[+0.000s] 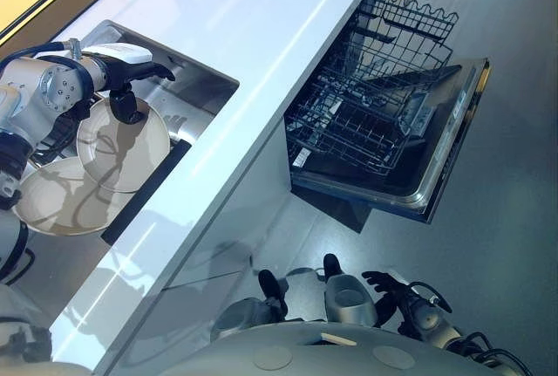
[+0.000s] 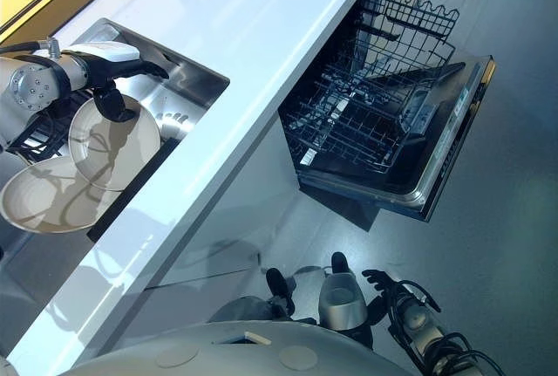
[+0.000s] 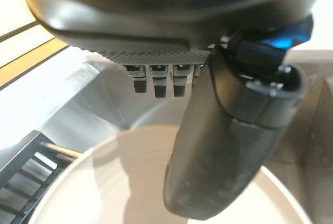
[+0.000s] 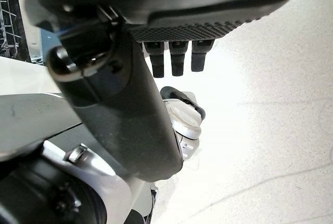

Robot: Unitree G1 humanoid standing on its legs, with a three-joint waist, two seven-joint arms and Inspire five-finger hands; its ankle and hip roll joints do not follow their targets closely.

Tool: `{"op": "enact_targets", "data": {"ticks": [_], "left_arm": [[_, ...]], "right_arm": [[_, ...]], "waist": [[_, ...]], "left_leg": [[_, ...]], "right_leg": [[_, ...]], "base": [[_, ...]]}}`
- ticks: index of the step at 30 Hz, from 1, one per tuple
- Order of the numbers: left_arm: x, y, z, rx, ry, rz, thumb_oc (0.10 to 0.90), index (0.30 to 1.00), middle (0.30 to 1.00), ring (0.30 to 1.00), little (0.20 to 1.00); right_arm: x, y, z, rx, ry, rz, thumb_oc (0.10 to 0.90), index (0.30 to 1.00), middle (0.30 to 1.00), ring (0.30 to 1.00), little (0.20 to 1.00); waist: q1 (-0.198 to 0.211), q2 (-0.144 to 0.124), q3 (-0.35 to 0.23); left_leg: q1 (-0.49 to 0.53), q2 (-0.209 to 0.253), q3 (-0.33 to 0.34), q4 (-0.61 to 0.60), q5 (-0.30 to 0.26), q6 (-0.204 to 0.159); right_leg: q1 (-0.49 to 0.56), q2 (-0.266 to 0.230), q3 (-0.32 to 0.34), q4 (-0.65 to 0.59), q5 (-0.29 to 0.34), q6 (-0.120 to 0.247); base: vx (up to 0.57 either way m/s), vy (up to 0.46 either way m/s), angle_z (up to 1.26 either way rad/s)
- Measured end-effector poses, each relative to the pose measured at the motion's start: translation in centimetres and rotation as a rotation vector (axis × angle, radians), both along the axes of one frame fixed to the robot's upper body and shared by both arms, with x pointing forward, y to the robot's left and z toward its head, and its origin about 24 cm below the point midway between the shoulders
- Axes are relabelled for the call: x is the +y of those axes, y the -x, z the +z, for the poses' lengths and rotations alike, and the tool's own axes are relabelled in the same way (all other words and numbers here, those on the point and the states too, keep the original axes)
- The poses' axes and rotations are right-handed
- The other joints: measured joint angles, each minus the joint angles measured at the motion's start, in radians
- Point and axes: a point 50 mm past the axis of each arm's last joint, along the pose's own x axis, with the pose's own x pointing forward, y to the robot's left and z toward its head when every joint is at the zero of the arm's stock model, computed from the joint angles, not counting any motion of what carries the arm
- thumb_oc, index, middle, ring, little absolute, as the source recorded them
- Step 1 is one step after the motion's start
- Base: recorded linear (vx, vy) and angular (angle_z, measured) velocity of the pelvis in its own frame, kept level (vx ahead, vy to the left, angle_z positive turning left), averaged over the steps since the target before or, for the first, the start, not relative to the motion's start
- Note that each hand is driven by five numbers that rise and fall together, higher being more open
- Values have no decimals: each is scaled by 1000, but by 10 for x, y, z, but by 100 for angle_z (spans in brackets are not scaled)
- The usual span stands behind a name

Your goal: Pick up plates and place into dishwasher.

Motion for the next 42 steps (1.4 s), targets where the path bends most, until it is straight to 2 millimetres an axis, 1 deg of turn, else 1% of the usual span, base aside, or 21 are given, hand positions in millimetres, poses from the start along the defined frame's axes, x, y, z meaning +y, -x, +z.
{"op": "enact_targets", "data": {"ticks": [3,7,8,9,10,11,13,17,20,21,24,27,29,34,39,41,42], "left_arm": [[0,0,0,32,-28,-1,800,900,900,900,900],[-6,-2,2,79,-163,-47,800,900,900,900,900],[-7,-2,2,91,-191,-53,698,813,813,813,798],[-7,-2,1,110,-224,-61,451,601,601,601,551],[-6,-2,-1,126,-246,-65,421,575,575,575,521],[-6,-2,-3,135,-256,-64,289,462,462,462,389],[-6,-2,-4,149,-265,-62,100,300,300,300,200],[-3,0,-1,168,-304,-70,100,300,300,300,200],[-1,2,4,134,-324,-89,100,300,300,300,200],[-3,2,10,118,-359,-108,100,300,300,300,200],[-4,1,23,37,-399,-126,100,300,300,300,200],[-7,-1,30,-12,-428,-142,100,300,300,300,200],[-6,0,33,-29,-433,-145,100,300,300,300,200],[-5,0,34,-58,-463,-154,100,300,300,300,200],[-9,-1,37,-111,-432,-178,100,300,300,300,200],[-13,-1,41,-146,-388,-183,100,300,300,300,200],[-15,0,46,-186,-358,-187,100,300,300,300,200]], "right_arm": [[-1,-2,1,-5,4,1,800,900,900,900,900],[-2,-3,1,-6,4,2,800,900,900,900,900],[-2,-3,1,-6,4,2,800,900,900,900,900],[-2,-4,2,-12,5,4,800,900,900,900,900],[-2,-5,3,-15,5,5,800,900,900,900,900],[-3,-6,3,-18,7,6,800,900,900,900,900],[-4,-8,4,-22,10,8,800,900,900,900,900],[-5,-9,5,-25,14,9,800,900,900,900,900],[-5,-10,5,-23,18,7,800,900,900,900,900],[-6,-10,5,-18,21,4,800,900,900,900,900],[-5,-10,5,-17,22,6,800,900,900,900,900],[-5,-10,4,-12,24,12,800,900,900,900,900],[-5,-10,4,-10,26,21,800,900,900,900,900],[-4,-12,5,-9,29,33,800,900,900,900,900],[-5,-13,6,-20,31,42,800,900,900,900,900],[-5,-16,11,-46,28,58,800,900,900,900,900],[-7,-20,16,-82,19,61,800,900,900,900,900]], "waist": [[-3,2,2],[-5,2,2],[-5,2,2],[-8,4,4],[-11,7,5],[-13,9,8],[-14,13,17],[-9,18,22],[-1,18,22],[9,18,22],[18,17,22],[22,17,22],[21,17,22],[26,17,22],[40,15,21],[48,14,20],[52,10,18]], "left_leg": [[0,0,0,0,0,0],[0,-1,0,0,0,0],[0,-1,0,0,0,0],[0,-1,0,0,0,0],[0,-1,0,0,0,0],[0,-3,0,0,0,0],[0,-5,0,0,0,0],[-1,-5,-1,0,0,0],[-1,-5,-3,0,0,0],[-1,-5,-4,0,0,0],[-1,-5,-11,0,1,0],[-1,-4,-19,0,1,1],[0,-5,-25,0,6,8],[1,-2,-29,0,8,9],[5,-1,-43,0,13,9],[10,0,-53,0,15,8],[11,0,-57,0,16,8]], "right_leg": [[0,0,0,0,0,0],[-1,0,0,0,0,0],[-1,0,0,0,0,0],[-1,0,1,0,0,0],[-1,0,1,0,0,0],[-1,0,1,0,0,0],[-1,0,1,0,0,0],[-1,0,0,0,0,0],[0,0,-1,-1,0,0],[0,-1,-2,-1,0,0],[4,-1,-8,-1,0,0],[10,-2,-18,-5,0,0],[15,-3,-26,-7,0,0],[19,-3,-29,-8,0,0],[30,-3,-47,-9,0,0],[41,-2,-54,-12,0,0],[47,-2,-56,-18,0,-1]], "base": [[0,0,0],[0,0,0],[0,0,0],[0,0,0],[0,0,0],[0,0,0],[0,0,0],[0,0,0],[2,-22,1],[0,0,0],[0,-25,6],[-6,-26,9],[-17,-25,8],[-12,-14,1],[-34,-42,9],[-49,-85,14],[-51,-91,11]]}}
